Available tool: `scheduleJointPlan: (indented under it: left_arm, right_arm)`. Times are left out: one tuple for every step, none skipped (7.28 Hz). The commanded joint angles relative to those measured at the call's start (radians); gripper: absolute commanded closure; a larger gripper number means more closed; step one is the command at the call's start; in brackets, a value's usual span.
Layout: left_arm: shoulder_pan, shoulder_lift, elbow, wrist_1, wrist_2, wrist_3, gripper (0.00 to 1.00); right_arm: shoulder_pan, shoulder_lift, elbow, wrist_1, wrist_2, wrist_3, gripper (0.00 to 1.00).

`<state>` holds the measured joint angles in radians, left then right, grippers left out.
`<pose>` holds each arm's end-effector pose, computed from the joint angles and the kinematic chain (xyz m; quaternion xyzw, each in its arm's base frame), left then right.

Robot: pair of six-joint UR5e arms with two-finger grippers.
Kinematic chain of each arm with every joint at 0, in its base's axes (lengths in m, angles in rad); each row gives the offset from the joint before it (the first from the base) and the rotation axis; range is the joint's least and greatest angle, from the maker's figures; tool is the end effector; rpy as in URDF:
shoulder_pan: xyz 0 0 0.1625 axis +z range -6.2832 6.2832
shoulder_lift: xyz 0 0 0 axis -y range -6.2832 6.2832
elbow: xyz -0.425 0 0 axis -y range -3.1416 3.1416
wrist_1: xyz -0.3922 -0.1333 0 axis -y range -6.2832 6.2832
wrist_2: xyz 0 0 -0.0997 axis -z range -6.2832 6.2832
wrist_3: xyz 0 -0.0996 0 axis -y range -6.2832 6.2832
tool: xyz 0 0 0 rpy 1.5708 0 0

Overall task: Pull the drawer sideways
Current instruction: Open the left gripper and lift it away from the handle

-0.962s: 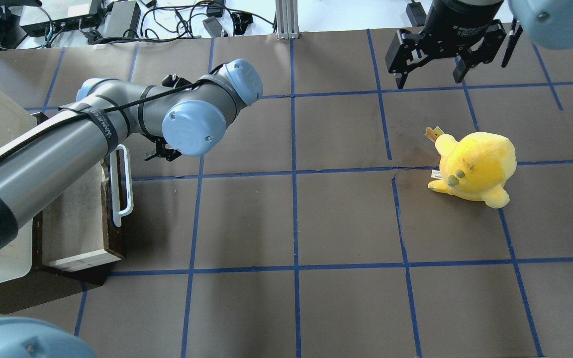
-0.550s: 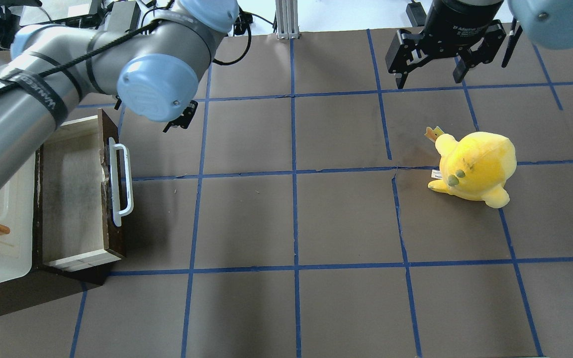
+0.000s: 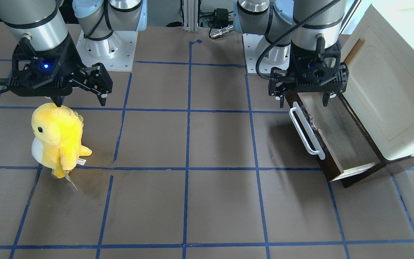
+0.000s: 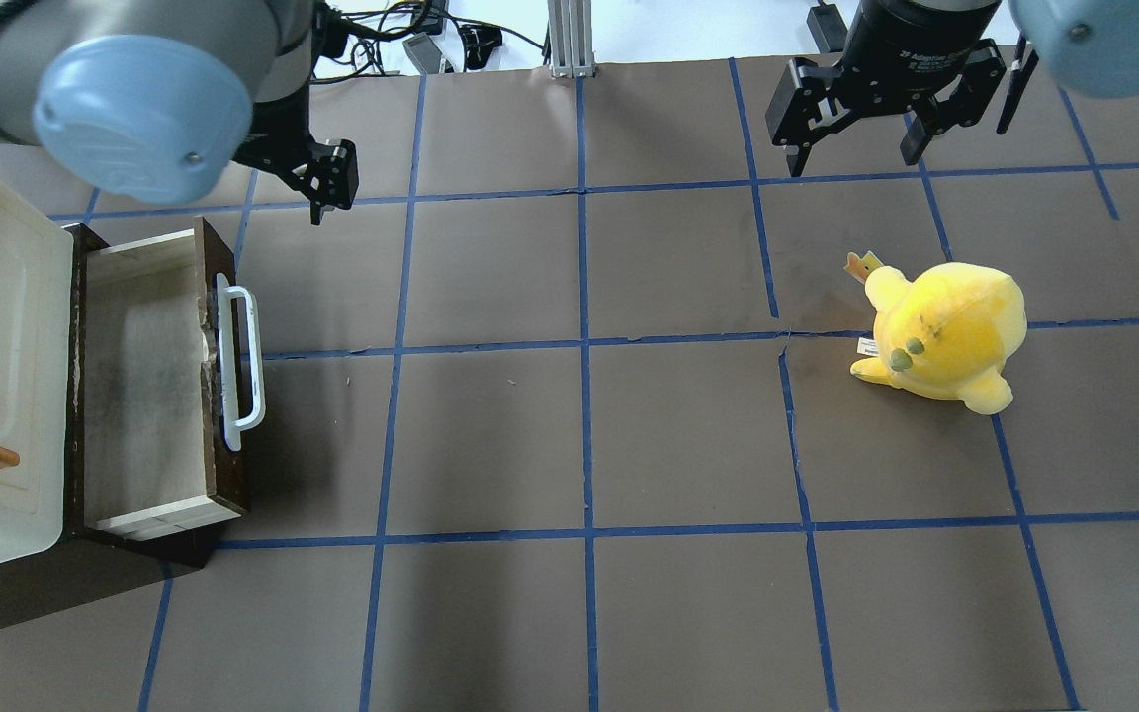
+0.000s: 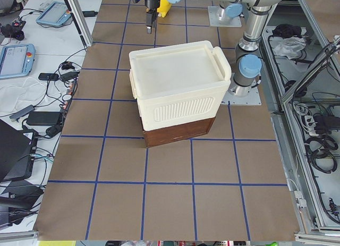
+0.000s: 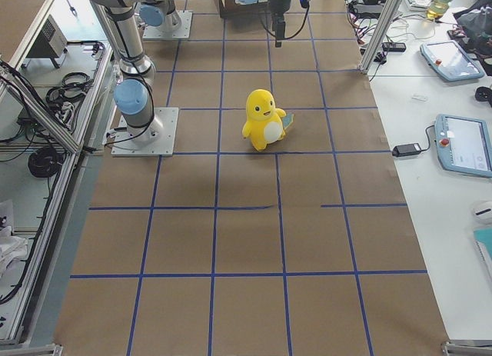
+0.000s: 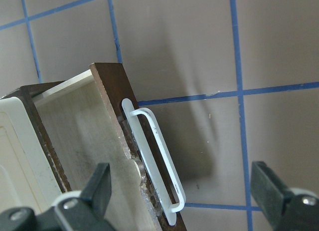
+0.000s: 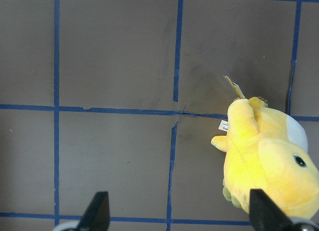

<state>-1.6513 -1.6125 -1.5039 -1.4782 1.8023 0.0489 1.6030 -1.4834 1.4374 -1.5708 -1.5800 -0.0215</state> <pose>-0.1519 -0.5096 0.5125 0.0573 0.9900 -0.0603 0.1144 0.1495 -0.5285 0.5090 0.0267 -0.9994 0.0230 0.0045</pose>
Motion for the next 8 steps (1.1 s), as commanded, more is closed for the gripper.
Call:
scheduleJointPlan:
  left_arm:
    - [0.06, 0.043, -0.033, 0.025, -0.104, 0.002, 0.0]
    - [0.097, 0.055, -0.068, 0.044, -0.107, 0.002, 0.0]
    - [0.116, 0.062, -0.087, 0.085, -0.139, 0.021, 0.0]
    - [0.111, 0.068, -0.091, 0.076, -0.159, 0.044, 0.0]
    - [0.114, 0.077, -0.105, 0.075, -0.162, 0.048, 0.0]
    - [0.116, 0.092, -0.11, 0.073, -0.184, 0.046, 0.0]
    - [0.116, 0.104, -0.108, 0.044, -0.195, 0.043, 0.0]
    - [0.12, 0.109, -0.105, 0.024, -0.211, 0.043, 0.0]
  right_arm:
    - [0.0, 0.0, 0.0, 0.0, 0.0, 0.0, 0.0]
    - [0.0, 0.0, 0.0, 0.0, 0.0, -0.002, 0.0]
    - [0.0, 0.0, 0.0, 0.0, 0.0, 0.0, 0.0]
    - [0.0, 0.0, 0.0, 0.0, 0.0, 0.0, 0.0]
    - [0.0, 0.0, 0.0, 0.0, 0.0, 0.0, 0.0]
    - [0.0, 0.0, 0.0, 0.0, 0.0, 0.0, 0.0]
    - [0.0, 0.0, 0.0, 0.0, 0.0, 0.0, 0.0]
    - [0.0, 0.0, 0.0, 0.0, 0.0, 0.0, 0.0]
